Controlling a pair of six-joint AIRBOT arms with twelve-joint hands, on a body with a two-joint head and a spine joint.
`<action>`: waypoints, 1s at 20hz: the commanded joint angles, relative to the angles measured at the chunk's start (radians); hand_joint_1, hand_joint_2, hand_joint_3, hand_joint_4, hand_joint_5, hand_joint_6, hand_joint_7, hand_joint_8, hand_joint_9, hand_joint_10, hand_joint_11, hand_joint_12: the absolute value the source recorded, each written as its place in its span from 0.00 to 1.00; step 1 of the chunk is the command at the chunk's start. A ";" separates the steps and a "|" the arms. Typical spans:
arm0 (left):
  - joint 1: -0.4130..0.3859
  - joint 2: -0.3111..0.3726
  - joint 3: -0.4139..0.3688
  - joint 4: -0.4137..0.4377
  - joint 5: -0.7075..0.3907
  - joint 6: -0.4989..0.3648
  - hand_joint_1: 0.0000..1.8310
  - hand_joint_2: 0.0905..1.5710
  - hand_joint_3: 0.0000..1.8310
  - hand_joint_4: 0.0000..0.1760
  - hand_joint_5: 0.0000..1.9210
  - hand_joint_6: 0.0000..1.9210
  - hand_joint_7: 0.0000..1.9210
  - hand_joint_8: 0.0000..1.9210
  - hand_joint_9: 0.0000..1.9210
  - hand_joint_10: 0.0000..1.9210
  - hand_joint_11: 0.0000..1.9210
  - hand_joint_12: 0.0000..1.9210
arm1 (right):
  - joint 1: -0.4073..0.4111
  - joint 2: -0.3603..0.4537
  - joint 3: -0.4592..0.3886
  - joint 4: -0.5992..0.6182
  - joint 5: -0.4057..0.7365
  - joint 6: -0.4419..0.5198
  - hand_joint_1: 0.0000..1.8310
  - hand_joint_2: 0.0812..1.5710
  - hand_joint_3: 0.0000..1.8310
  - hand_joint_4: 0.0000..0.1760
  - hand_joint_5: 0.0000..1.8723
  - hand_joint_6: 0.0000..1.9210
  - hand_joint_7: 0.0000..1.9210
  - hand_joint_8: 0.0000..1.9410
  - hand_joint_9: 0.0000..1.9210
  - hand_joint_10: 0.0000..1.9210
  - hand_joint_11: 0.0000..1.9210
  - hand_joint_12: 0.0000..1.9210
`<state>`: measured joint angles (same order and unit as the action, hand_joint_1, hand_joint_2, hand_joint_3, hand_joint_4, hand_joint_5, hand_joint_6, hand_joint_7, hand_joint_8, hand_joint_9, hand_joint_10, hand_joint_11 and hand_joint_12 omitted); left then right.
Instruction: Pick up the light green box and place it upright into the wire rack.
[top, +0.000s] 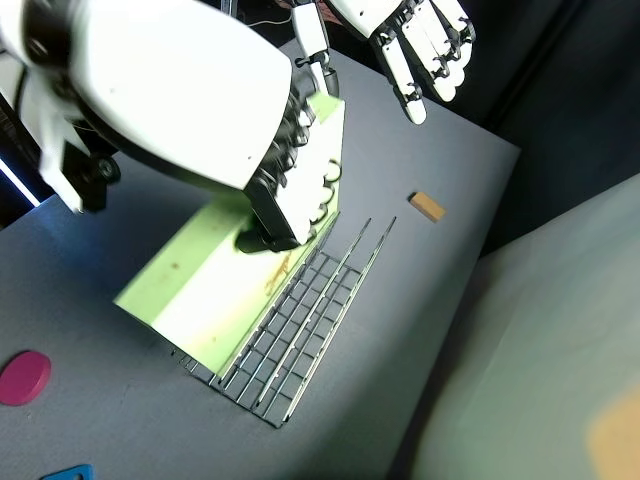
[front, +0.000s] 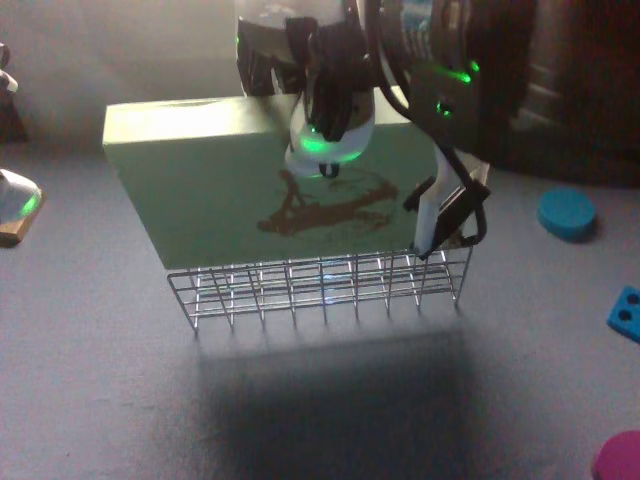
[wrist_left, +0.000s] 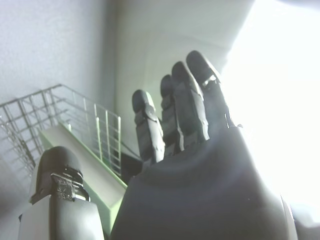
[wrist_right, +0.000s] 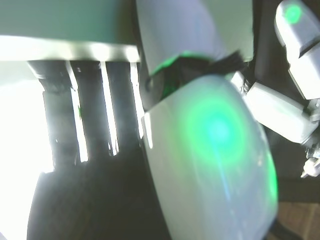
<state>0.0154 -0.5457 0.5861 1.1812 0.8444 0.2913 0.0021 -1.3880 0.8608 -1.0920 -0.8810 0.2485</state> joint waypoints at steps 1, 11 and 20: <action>-0.014 0.003 0.003 0.072 -0.019 0.011 0.17 0.70 0.00 0.61 0.20 0.00 0.13 0.00 0.14 0.00 0.00 0.40 | 0.005 -0.003 0.005 -0.091 0.039 0.007 0.75 0.70 0.00 0.00 0.46 0.50 0.52 0.49 0.47 0.69 0.43 0.71; -0.019 0.002 0.014 0.030 -0.029 0.014 0.17 0.70 0.00 0.60 0.20 0.00 0.13 0.00 0.14 0.00 0.00 0.40 | -0.075 -0.036 0.057 -0.106 0.054 0.031 0.75 0.70 0.00 0.00 0.47 0.50 0.52 0.50 0.46 0.70 0.43 0.72; -0.021 0.001 0.019 0.030 -0.060 -0.001 0.17 0.69 0.00 0.60 0.19 0.00 0.13 0.00 0.14 0.00 0.00 0.40 | -0.136 -0.069 0.098 -0.160 0.076 0.072 0.75 0.70 0.00 0.00 0.47 0.50 0.52 0.50 0.46 0.70 0.43 0.71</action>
<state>0.0082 -0.5457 0.6006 1.1286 0.8143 0.2882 -0.1413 -1.4559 0.9569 -1.1774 -0.8268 0.3180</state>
